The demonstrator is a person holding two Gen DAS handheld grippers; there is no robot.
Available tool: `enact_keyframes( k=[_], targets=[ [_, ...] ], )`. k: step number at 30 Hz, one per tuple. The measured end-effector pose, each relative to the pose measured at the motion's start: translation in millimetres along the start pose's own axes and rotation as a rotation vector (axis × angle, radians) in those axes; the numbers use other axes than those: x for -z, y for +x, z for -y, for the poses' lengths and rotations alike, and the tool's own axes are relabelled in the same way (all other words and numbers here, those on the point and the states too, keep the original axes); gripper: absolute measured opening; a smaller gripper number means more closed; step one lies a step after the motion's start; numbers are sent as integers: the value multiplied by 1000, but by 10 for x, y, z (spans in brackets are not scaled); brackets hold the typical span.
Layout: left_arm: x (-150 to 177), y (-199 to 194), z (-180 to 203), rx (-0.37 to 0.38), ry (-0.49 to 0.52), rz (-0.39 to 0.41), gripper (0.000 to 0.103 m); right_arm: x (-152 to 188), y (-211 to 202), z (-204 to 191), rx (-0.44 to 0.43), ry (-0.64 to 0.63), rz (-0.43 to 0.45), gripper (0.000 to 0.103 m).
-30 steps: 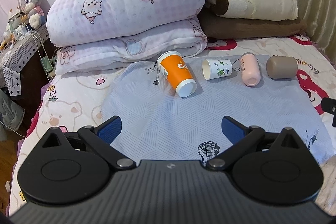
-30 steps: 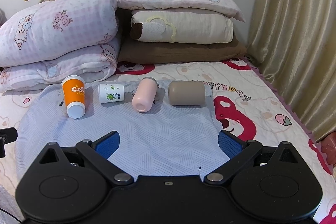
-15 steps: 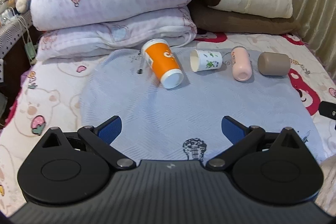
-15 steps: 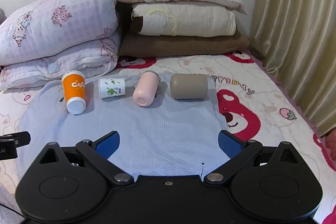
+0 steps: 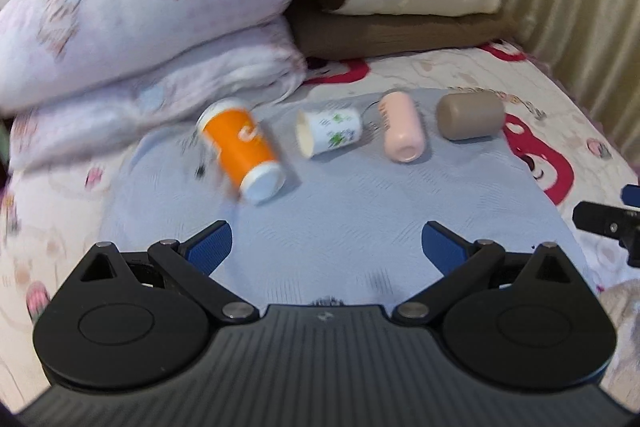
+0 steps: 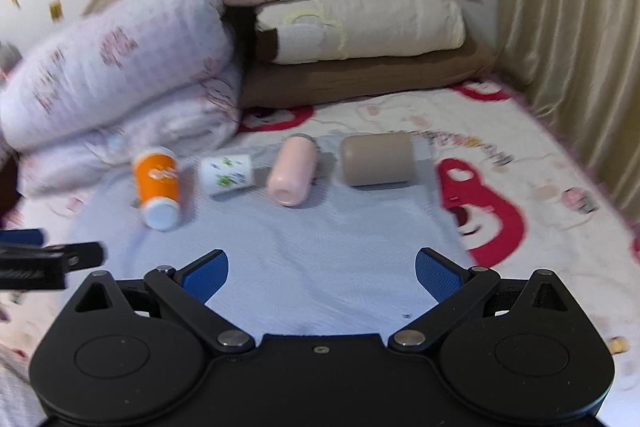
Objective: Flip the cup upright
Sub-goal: 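Move the right tool toward the lying grey tumbler and roll it, then close the right gripper around the grey tumbler's body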
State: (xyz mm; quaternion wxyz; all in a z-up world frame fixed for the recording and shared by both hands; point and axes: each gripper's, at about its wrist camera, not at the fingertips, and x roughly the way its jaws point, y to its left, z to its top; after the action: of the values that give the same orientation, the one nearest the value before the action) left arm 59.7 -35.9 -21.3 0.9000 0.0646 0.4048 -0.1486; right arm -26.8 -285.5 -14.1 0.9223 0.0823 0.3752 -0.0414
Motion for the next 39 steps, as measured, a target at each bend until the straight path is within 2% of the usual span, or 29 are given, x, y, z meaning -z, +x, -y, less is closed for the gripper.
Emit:
enact_keyframes(
  k=[3, 6, 9, 14, 17, 20, 24, 26, 29, 34, 38, 39],
  targets=[
    [-231, 143, 60, 16, 62, -22, 103, 12, 64, 212, -93, 85, 2, 102],
    [-448, 360, 86, 72, 60, -66, 100, -24, 187, 358, -133, 189, 13, 102],
    [-620, 607, 178, 113, 92, -83, 100, -140, 392, 544, -118, 324, -36, 102],
    [-941, 1001, 348, 194, 103, -80, 99, -297, 882, 1000, -253, 644, -144, 101],
    [-1142, 1225, 481, 230, 118, -68, 99, -309, 1098, 1176, -219, 831, -134, 101],
    [-1309, 1471, 646, 234, 148, -56, 99, -342, 1366, 1248, -207, 916, -132, 101],
    [-1463, 1808, 920, 247, 222, -57, 99, -342, 1774, 1381, -268, 1123, -160, 100],
    [-1511, 1974, 1044, 259, 256, -65, 99, -354, 1936, 1401, -246, 1170, -154, 100],
    [-1562, 2186, 1194, 285, 320, -66, 99, -382, 2114, 1378, -188, 1162, -132, 97],
    [-1581, 2466, 1359, 344, 441, -68, 99, -429, 2327, 1419, -205, 1183, -133, 93],
    [-1628, 2600, 1374, 431, 443, -70, 99, -487, 2533, 1477, -243, 1254, -200, 93],
    [-1638, 2620, 1387, 429, 438, -68, 99, -487, 2575, 1475, -253, 1267, -218, 93]
  ],
)
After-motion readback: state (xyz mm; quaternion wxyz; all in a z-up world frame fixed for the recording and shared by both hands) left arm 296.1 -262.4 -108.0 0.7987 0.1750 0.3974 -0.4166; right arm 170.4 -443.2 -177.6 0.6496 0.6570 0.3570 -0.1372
